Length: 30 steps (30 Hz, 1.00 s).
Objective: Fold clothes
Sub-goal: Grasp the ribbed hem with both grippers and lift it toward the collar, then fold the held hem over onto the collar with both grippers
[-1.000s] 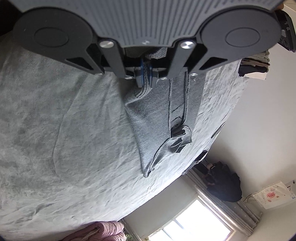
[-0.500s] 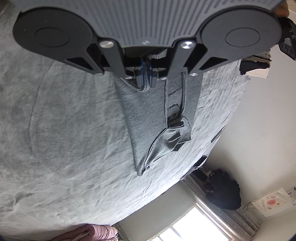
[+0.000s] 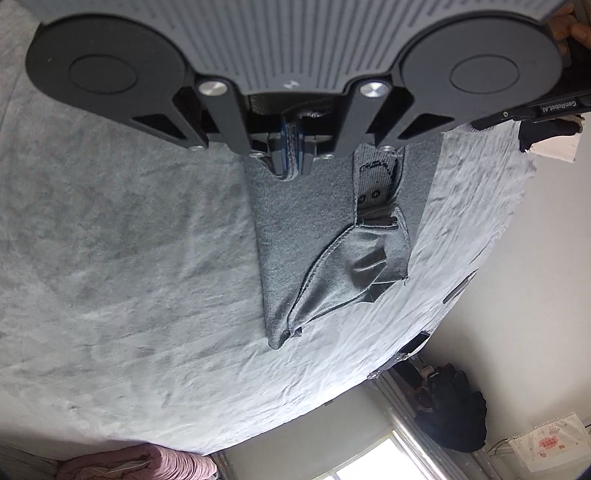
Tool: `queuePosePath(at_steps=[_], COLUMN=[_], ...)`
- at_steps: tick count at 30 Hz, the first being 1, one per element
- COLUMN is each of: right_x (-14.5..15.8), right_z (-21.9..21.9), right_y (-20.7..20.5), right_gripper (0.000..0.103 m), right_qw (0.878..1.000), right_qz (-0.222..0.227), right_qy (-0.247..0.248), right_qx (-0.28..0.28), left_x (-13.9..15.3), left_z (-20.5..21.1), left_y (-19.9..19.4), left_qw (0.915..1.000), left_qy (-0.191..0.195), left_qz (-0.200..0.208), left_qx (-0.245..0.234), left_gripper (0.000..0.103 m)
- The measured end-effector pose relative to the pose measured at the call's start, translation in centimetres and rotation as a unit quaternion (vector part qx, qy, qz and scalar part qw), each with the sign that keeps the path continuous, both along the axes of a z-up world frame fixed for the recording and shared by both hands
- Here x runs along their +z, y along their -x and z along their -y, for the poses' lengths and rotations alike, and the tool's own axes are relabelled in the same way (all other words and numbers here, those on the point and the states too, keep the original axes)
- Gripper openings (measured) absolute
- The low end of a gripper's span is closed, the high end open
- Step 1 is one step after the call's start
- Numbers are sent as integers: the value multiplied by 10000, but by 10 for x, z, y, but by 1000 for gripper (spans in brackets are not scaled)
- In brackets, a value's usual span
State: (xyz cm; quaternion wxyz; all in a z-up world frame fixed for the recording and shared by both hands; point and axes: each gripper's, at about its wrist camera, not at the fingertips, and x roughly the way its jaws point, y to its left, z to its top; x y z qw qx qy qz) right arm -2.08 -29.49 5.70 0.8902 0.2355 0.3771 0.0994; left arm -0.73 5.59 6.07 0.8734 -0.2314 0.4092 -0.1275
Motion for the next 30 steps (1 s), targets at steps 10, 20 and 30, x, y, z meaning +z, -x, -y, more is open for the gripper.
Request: queuePosePath(at_steps=[10,20,30], right_x=[-7,-14,5], right_z=[2,4,0], right_y=[-24,-39,-53], right_gripper=[8,9,9], right_qw=[9996,9996,9999], right_qz=[-129,-260,11], right_qy=[-230,-132,29], right_qx=[63,41,169], left_x=[-8,-8,9], left_z=[-1,17,10], left_y=[-25,-42,-56], left_qw=[9999,9995,9997], left_qy=[-2,-286,-155], left_qz=[-121,-119,-47], left_qx=[59,99,195], left_gripper=[8,8,8])
